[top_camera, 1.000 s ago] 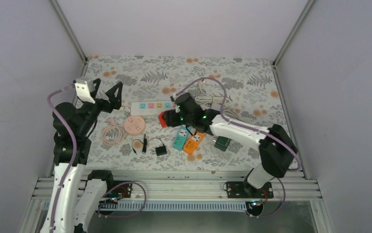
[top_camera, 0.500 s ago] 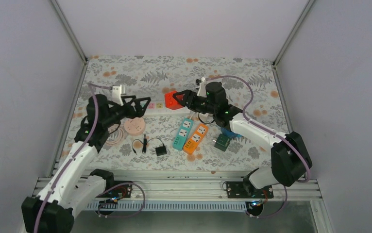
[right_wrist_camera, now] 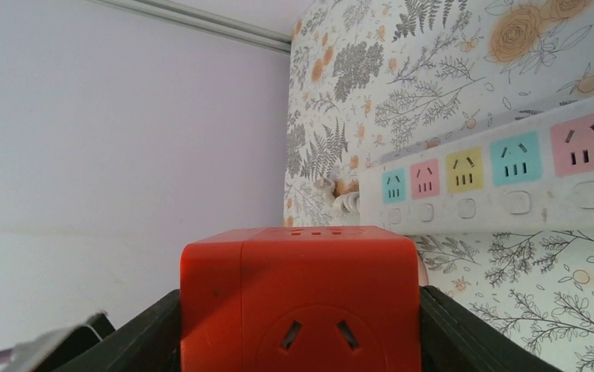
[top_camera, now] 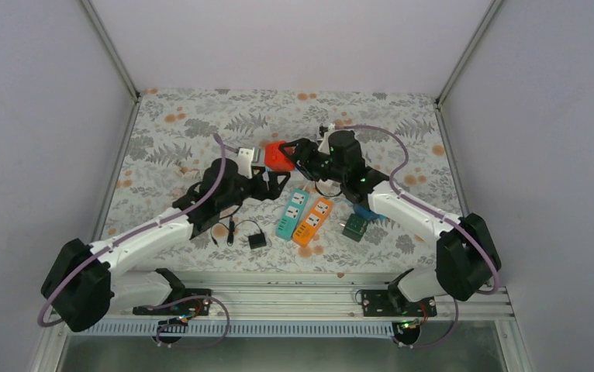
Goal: Insert the plug
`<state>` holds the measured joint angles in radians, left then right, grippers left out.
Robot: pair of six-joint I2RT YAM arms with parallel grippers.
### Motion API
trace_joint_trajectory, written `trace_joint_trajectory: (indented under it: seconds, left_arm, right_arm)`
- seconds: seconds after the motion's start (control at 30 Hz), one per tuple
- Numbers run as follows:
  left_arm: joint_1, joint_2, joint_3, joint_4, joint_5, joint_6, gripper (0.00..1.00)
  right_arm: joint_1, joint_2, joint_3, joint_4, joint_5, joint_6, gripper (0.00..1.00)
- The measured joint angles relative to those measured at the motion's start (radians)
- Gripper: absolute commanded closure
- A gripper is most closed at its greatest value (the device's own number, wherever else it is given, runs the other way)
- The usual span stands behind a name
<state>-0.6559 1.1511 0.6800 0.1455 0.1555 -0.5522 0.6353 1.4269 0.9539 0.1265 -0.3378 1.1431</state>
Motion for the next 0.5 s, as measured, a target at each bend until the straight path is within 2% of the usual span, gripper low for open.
trace_joint_trajectory:
  seconds: [0.1, 0.33, 0.5]
  left_arm:
    - [-0.051, 0.040, 0.005, 0.018, -0.061, -0.021, 0.00]
    - [-0.087, 0.070, 0.007, 0.107, -0.181, -0.084, 0.01]
    - [-0.122, 0.093, 0.019, 0.126, -0.249, -0.099, 0.19]
  right_arm:
    - [0.011, 0.000, 0.008, -0.013, 0.021, 0.015, 0.41]
    - [0.038, -0.001, 0.008, -0.034, 0.048, 0.037, 0.41]
    - [0.045, -0.002, 0.008, -0.034, 0.054, 0.045, 0.41]
